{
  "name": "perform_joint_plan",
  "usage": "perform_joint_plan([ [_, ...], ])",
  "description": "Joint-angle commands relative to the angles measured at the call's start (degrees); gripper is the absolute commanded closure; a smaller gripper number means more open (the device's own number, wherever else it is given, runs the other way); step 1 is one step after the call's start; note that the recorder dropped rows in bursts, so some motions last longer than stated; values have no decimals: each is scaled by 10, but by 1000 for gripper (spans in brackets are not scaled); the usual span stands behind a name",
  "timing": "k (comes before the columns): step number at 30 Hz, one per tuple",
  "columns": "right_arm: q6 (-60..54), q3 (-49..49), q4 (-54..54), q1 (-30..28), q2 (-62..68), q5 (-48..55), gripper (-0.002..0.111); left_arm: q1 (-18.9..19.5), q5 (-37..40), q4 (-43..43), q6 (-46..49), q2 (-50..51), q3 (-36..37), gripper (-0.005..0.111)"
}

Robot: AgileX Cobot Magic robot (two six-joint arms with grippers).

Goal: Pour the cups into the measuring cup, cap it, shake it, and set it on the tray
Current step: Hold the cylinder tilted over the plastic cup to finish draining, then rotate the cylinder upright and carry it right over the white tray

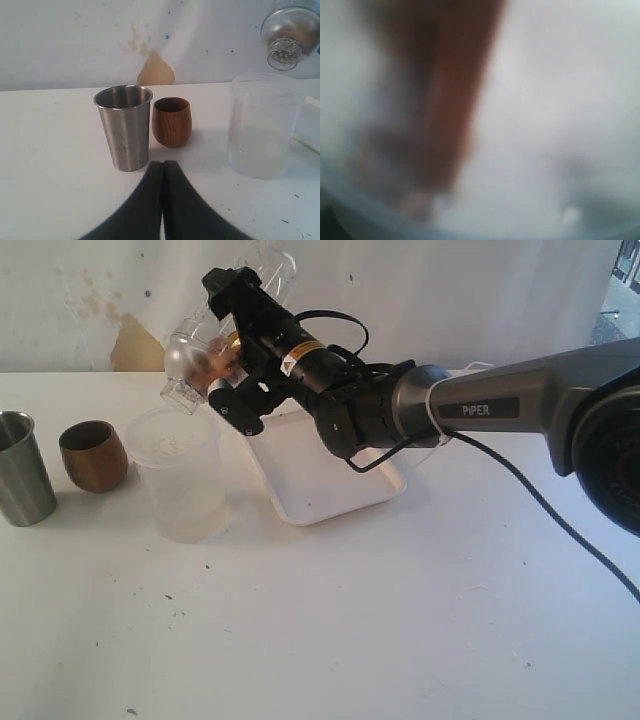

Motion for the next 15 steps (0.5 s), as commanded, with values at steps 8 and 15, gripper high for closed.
perform_joint_plan([
  [8, -8, -2, 3, -1, -10, 10, 108, 0, -2, 1, 0, -3, 3, 107],
  [15, -8, -2, 209, -2, -9, -12, 108, 0, -2, 1, 0, -3, 3, 107],
])
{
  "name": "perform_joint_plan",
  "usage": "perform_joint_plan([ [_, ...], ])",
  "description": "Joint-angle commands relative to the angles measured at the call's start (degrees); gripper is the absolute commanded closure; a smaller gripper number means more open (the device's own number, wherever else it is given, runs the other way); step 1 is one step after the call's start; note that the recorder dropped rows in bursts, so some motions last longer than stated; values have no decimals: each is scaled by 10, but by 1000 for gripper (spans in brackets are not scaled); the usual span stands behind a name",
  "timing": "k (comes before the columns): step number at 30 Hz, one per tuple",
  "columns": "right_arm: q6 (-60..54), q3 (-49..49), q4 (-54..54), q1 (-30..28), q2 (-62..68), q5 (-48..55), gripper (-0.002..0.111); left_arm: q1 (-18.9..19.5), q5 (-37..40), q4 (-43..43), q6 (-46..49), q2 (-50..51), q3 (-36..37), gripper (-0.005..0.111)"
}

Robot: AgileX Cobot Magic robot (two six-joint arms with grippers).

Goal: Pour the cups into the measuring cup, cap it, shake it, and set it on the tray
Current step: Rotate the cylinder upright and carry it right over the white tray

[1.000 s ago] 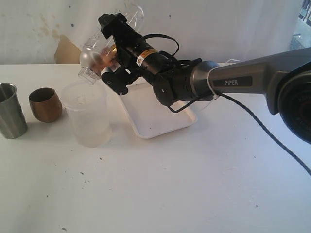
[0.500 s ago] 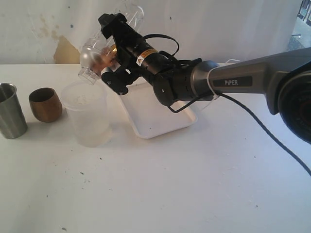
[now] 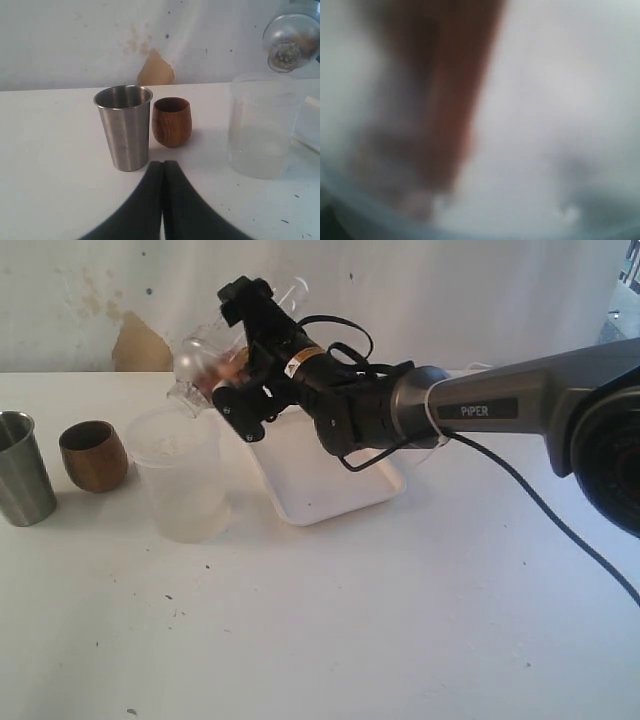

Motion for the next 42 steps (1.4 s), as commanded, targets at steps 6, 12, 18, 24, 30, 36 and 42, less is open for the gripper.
perform_joint_plan([
  [6, -8, -2, 280, -2, -16, -74, 108, 0, -2, 1, 0, -3, 3, 107],
  [12, -8, -2, 601, -6, -26, -41, 108, 0, -2, 1, 0, -3, 3, 107],
  [18, -8, -2, 733, -33, -54, 40, 108, 0, -2, 1, 0, -3, 3, 107],
  [24, -8, -2, 851, -47, -74, 345, 108, 0, -2, 1, 0, -3, 3, 107],
  [30, -7, -2, 882, -47, -77, 363, 108, 0, -2, 1, 0, -3, 3, 107],
  [36, 1, -2, 882, -47, -77, 323, 108, 0, -2, 1, 0, -3, 3, 107],
  [42, 1, -2, 882, -47, -77, 347, 108, 0, -2, 1, 0, -3, 3, 107],
])
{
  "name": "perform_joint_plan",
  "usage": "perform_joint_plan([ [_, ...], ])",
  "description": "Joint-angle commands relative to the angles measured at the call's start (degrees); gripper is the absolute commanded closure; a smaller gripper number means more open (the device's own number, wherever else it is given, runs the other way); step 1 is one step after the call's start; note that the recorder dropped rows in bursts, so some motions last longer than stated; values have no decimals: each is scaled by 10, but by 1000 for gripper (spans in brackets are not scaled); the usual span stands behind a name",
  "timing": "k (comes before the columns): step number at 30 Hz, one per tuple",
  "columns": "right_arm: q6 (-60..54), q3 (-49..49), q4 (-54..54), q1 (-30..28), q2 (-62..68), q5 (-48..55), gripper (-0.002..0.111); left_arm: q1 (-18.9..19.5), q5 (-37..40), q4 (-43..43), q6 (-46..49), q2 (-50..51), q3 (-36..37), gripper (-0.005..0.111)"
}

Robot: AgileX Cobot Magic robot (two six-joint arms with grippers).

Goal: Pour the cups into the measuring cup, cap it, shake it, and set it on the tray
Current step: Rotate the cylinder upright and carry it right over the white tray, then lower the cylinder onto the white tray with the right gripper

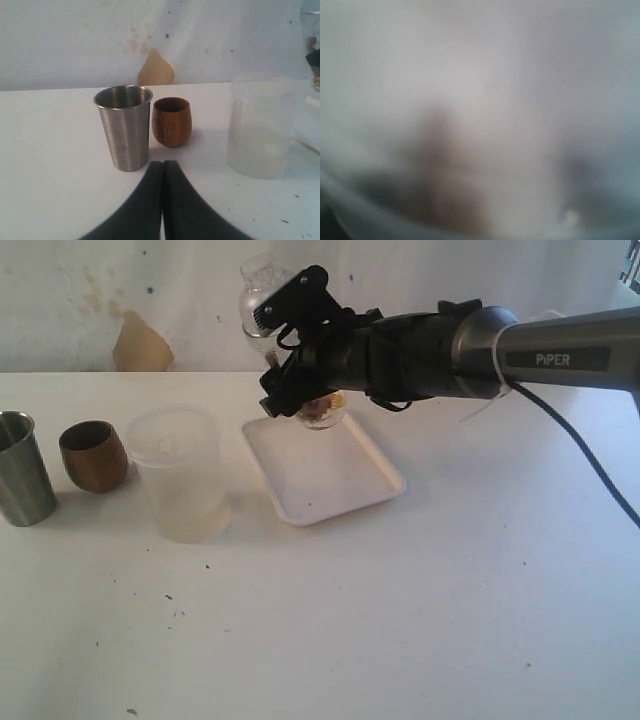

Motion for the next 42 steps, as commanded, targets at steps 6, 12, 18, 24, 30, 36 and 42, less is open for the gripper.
perform_joint_plan([
  [6, 59, -2, 3, -3, -2, -3, 108, 0, -2, 1, 0, -3, 3, 107],
  [12, 275, -2, 3, -4, -1, -25, 108, 0, -2, 1, 0, -3, 3, 107],
  [18, 304, -2, 3, -13, 11, -47, 108, 0, -2, 1, 0, -3, 3, 107],
  [24, 313, -2, 3, -13, 47, -13, 108, 0, -2, 1, 0, -3, 3, 107],
  [30, 312, -2, 3, -26, 68, 12, 108, 0, -2, 1, 0, -3, 3, 107],
  [36, 286, -12, -68, -37, 68, 31, 108, 0, -2, 1, 0, -3, 3, 107],
  [42, 288, -12, -55, -37, 69, 45, 108, 0, -2, 1, 0, -3, 3, 107],
])
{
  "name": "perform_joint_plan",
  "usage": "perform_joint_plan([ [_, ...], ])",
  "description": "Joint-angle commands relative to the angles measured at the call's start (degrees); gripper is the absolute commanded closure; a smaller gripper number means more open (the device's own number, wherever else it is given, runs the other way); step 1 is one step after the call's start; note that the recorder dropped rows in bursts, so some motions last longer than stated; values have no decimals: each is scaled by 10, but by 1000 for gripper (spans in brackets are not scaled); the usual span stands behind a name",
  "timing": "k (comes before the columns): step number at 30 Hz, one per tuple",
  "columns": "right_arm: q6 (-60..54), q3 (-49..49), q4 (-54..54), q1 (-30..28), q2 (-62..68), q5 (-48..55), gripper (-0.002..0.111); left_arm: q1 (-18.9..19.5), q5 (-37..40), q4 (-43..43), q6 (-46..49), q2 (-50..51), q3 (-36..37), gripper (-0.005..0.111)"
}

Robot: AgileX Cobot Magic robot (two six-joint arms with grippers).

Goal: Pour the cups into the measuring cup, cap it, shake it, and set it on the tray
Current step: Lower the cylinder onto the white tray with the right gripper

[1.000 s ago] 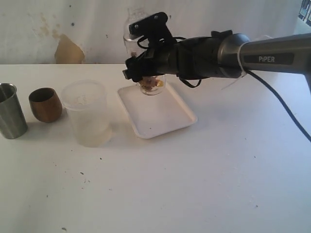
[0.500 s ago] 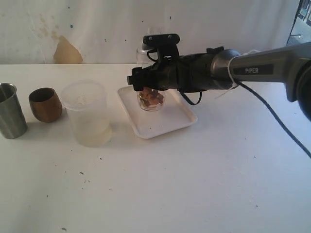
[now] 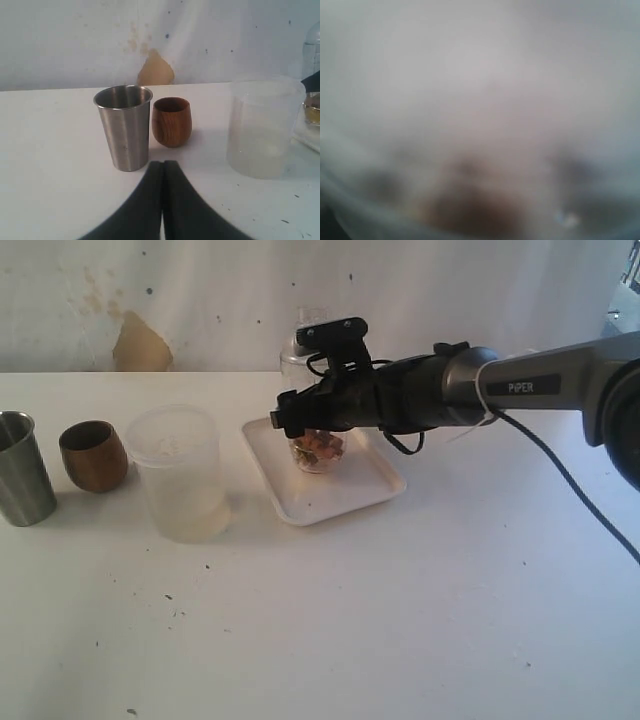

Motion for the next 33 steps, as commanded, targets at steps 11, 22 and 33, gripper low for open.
perform_joint_plan([
  [11, -5, -6, 1, -2, -7, 20, 108, 0, -2, 1, 0, -3, 3, 107],
  [22, -5, -6, 2, -2, -7, 19, 108, 0, -2, 1, 0, -3, 3, 107],
  [33, -6, -7, 2, -2, -7, 17, 108, 0, -2, 1, 0, -3, 3, 107],
])
